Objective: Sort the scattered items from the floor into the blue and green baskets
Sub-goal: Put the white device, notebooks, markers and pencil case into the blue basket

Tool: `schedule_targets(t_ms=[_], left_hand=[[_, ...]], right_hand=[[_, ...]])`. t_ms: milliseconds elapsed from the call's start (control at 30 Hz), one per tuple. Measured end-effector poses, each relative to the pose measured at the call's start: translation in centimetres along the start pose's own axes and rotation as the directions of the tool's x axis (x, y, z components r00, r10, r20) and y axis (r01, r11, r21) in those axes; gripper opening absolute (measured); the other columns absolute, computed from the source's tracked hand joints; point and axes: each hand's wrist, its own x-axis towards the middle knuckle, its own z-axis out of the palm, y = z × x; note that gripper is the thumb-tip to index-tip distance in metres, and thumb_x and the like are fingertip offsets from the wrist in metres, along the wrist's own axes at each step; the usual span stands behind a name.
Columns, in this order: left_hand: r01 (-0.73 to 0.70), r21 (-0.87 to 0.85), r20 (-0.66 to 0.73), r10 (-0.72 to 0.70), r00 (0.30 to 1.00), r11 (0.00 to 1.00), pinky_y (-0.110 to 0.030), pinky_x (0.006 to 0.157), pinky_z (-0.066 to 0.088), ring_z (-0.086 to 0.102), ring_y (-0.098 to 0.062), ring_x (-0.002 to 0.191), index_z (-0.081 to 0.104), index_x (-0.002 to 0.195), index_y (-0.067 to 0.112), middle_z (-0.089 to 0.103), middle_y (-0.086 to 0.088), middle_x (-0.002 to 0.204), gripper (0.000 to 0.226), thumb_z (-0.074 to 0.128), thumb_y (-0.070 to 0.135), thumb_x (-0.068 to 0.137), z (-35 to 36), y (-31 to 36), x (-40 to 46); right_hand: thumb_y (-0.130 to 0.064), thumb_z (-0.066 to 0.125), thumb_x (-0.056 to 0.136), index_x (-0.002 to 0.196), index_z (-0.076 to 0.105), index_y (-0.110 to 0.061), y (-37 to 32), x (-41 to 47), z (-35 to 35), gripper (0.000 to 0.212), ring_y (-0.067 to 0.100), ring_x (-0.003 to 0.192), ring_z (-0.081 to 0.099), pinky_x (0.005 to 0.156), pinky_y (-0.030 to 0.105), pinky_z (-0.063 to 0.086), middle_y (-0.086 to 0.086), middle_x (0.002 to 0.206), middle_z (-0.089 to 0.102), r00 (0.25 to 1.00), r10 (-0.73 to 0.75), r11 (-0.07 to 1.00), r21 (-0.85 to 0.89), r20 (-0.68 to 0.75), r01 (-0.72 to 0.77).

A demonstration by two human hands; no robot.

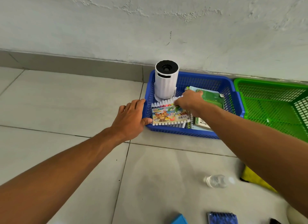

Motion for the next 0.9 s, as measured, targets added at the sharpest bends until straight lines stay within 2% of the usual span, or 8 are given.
schedule_targets(t_ms=[133,300,367,467,600,700,800,900], left_hand=[[-0.012,-0.016,-0.004,0.012,1.0,1.0,-0.031,0.104,0.031,0.037,-0.019,0.134,0.024,0.147,0.014,0.035,-0.006,0.15,0.075,0.052,0.054,0.09,0.0,0.0,-0.1],[-0.011,-0.009,-0.009,0.011,1.0,1.0,-0.032,0.105,0.032,0.037,-0.019,0.134,0.023,0.147,0.014,0.035,-0.006,0.149,0.075,0.051,0.054,0.091,0.0,-0.1,-0.1],[-0.009,-0.011,-0.009,0.009,1.0,1.0,-0.032,0.104,0.032,0.038,-0.019,0.133,0.023,0.147,0.013,0.036,-0.006,0.149,0.074,0.051,0.053,0.091,0.1,-0.1,-0.1],[-0.005,-0.014,-0.007,0.005,1.0,1.0,-0.033,0.105,0.032,0.038,-0.02,0.133,0.024,0.147,0.013,0.037,-0.006,0.149,0.073,0.052,0.052,0.091,0.2,-0.1,0.1],[0.005,-0.028,0.007,-0.004,1.0,1.0,-0.033,0.106,0.03,0.037,-0.019,0.134,0.022,0.148,0.014,0.036,-0.006,0.15,0.074,0.053,0.051,0.091,0.3,-0.1,0.2],[0.014,-0.035,0.01,-0.014,1.0,0.999,-0.033,0.106,0.031,0.037,-0.019,0.134,0.021,0.148,0.014,0.035,-0.006,0.15,0.074,0.053,0.05,0.091,0.4,-0.2,0.1],[0.022,-0.044,0.017,-0.021,1.0,0.999,-0.033,0.106,0.032,0.038,-0.019,0.133,0.021,0.148,0.015,0.036,-0.006,0.15,0.074,0.052,0.051,0.091,0.5,-0.2,0.1],[0.026,-0.043,0.015,-0.025,1.0,0.999,-0.034,0.106,0.032,0.039,-0.02,0.132,0.021,0.148,0.015,0.037,-0.007,0.149,0.074,0.052,0.051,0.092,0.6,-0.3,0.1]], right_hand=[[-0.015,0.07,0.085,0.125,0.05,-0.002,1.2,1.1,-0.4,0.047,0.02,0.069,0.064,0.032,0.02,0.042,0.017,0.12,0.059,0.99,0.123,0.961,0.259,-0.071,-0.101],[-0.017,0.064,0.09,0.137,0.034,0.001,2.2,-0.3,-0.7,0.059,0.03,0.099,0.062,0.063,0.032,0.048,0.018,0.126,0.054,0.974,0.037,0.998,0.049,-0.222,-0.026],[-0.018,0.065,0.091,0.123,0.048,0.004,2.1,-1.1,-0.6,0.043,0.025,0.087,0.065,0.065,0.032,0.055,0.016,0.114,0.062,0.988,0.009,0.999,0.045,-0.152,-0.002],[-0.012,0.068,0.09,0.088,0.058,0.0,1.9,-1.9,0.3,0.016,0.014,0.06,0.056,0.048,0.023,0.053,0.007,0.08,0.062,1.0,0.002,0.997,0.082,-0.013,-0.001],[-0.003,0.068,0.087,0.113,0.054,0.003,1.6,-2.0,1.8,0.03,0.024,0.087,0.064,0.074,0.036,0.061,0.012,0.099,0.06,0.997,-0.063,0.996,0.066,-0.038,0.066],[-0.011,0.068,0.088,0.127,0.045,-0.002,1.2,-2.7,2.8,0.046,0.025,0.096,0.057,0.082,0.035,0.055,0.016,0.122,0.053,0.989,-0.132,0.976,-0.181,-0.069,0.118],[-0.042,0.063,0.09,0.127,0.051,-0.011,0.0,-4.3,3.9,0.049,0.026,0.114,0.045,0.097,0.04,0.041,0.014,0.132,0.039,0.927,-0.349,0.714,-0.68,-0.136,0.169],[-0.058,0.063,0.084,0.142,0.039,-0.025,-0.8,-4.3,4.2,0.071,0.032,0.13,0.035,0.105,0.047,0.033,0.013,0.144,0.031,0.866,-0.5,0.643,-0.679,-0.021,0.354]])
